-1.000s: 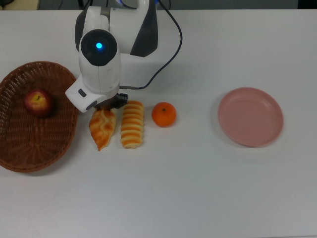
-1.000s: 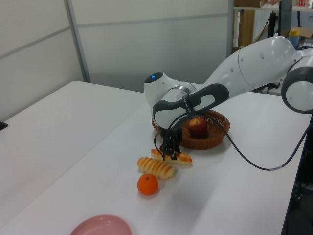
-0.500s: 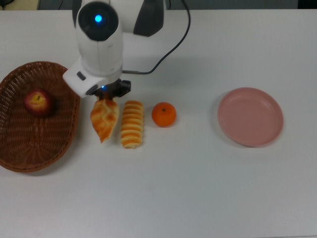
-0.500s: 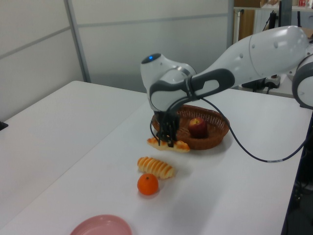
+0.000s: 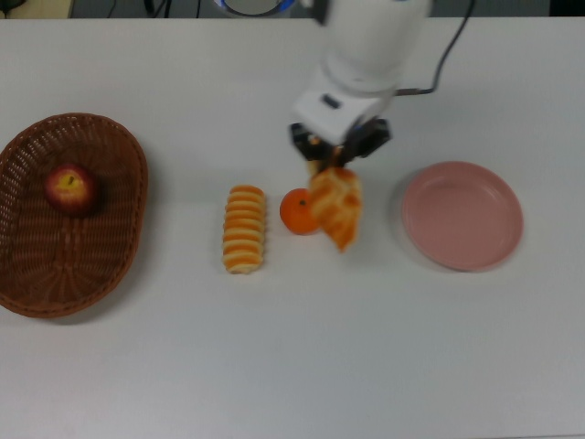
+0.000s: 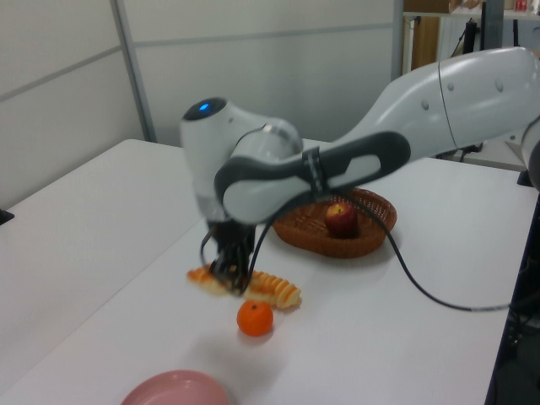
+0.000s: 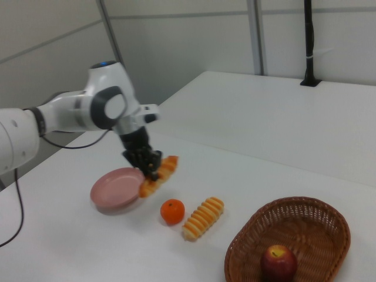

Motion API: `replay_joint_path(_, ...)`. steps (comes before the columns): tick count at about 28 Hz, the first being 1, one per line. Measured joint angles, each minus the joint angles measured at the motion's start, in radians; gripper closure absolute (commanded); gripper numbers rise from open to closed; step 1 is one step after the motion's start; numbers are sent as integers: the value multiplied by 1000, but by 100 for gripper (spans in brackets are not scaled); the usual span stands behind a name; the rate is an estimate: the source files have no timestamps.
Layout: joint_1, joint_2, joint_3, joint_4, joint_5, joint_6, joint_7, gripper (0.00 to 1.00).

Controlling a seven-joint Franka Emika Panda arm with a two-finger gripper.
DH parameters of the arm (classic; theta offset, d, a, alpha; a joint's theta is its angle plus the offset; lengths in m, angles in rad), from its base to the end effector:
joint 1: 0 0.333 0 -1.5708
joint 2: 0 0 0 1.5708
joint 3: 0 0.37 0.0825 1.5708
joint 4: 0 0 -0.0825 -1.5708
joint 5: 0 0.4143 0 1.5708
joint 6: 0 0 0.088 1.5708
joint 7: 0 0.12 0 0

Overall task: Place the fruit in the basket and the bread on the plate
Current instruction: 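Carry the croissant to the pink plate and release it, then lower the gripper onto the orange and grasp it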

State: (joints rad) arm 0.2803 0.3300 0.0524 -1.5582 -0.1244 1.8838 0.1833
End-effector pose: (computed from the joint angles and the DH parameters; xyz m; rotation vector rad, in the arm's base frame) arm 0.6712 0.2157 0.4857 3.0295 0.2813 0.0338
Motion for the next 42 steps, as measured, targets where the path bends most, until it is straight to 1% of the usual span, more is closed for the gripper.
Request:
replay_joint_path(1,28,2,0,0,0,0,19,71)
replay_joint_path(4,80,11,1,0,0,9,49,69)
replay_joint_path(7,127,32,2,0,0,72,80,68)
replay_joint_path(11,168,76,2,0,-2,134,97,66)
replay_joint_path(16,191,127,2,0,-3,185,100,63)
replay_joint_path(17,194,132,2,0,-3,191,100,55)
replay_joint_path(18,195,137,2,0,-3,197,100,34)
replay_joint_path(19,197,140,2,0,-3,202,100,1)
replay_joint_path(20,198,143,2,0,-3,206,100,0)
replay_joint_path(31,199,139,2,15,-6,208,99,0)
replay_joint_path(35,198,118,0,24,-4,195,100,0)
replay_joint_path(38,196,89,-6,27,-4,136,100,0)
replay_joint_path(42,187,57,-28,27,-4,68,102,0)
